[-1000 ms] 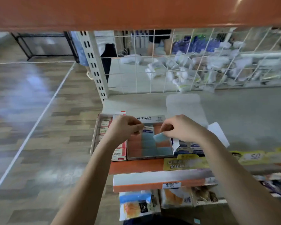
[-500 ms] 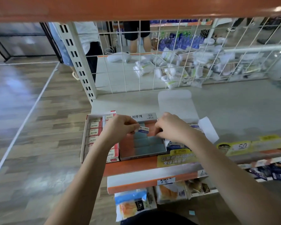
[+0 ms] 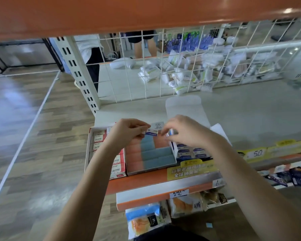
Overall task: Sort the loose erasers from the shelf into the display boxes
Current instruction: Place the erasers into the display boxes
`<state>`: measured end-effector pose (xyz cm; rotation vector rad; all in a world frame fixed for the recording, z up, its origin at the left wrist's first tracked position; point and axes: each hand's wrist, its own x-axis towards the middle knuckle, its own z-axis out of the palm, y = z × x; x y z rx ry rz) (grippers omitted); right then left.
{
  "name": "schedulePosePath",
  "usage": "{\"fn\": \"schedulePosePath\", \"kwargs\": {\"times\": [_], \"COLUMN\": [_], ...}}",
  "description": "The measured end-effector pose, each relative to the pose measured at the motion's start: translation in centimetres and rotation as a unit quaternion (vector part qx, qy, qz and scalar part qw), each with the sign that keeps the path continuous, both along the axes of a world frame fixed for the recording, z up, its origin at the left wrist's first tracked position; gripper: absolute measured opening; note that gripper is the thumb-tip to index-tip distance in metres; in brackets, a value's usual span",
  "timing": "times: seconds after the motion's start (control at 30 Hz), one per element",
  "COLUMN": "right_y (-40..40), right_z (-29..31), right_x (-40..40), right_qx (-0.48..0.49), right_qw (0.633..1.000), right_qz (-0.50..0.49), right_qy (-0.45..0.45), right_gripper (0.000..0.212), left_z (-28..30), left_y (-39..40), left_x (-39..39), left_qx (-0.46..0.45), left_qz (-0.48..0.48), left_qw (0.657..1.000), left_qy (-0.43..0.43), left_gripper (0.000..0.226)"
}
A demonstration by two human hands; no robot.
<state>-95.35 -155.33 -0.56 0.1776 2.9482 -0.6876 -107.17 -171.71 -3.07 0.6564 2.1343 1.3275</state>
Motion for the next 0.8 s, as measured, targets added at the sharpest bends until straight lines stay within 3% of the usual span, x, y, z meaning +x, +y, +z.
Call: {"fn": "schedulePosePath", "kwargs": {"times": [0.17,0.3,0.43,0.6,0.8], "right_y": [4.4,7.6,9.7,11.2,12.2], "right_z": [1.8,1.0,-0.7,-2.4,-3.2], "right_x": [3.2,5.7,7.4,8.3,8.5], "right_qx": [-0.029,-0.012,0.012,-0.007,-0.032], "right_qw": [0.987,0.979,0.975,0.976,0.983], "right_qz": [-0.139,-0.195,-0.219,-0.207,-0.167], "right_qy": [0.071,0.048,0.031,0.064,0.066], "right_gripper": [0.019,0.022,0.023,0.025,0.029], "left_z": [1.5,2.3,1.6,0.6,0.0], "left_y": [3.8,8.1,11.9,14.7,14.8], "left_x": [0.7,2.3,4.3,6.4,7.5], "left_qx": [0.049,0.053,0.007,-0.121,-0.170], "left_qz": [-0.057,-0.119,-0.171,-0.198,-0.156], "left_qw": [0.995,0.988,0.985,0.954,0.949], "left_qy": [-0.063,-0.080,-0.008,0.191,0.216], "left_gripper": [0.015,0.018,0.022,0.024,0.020]}}
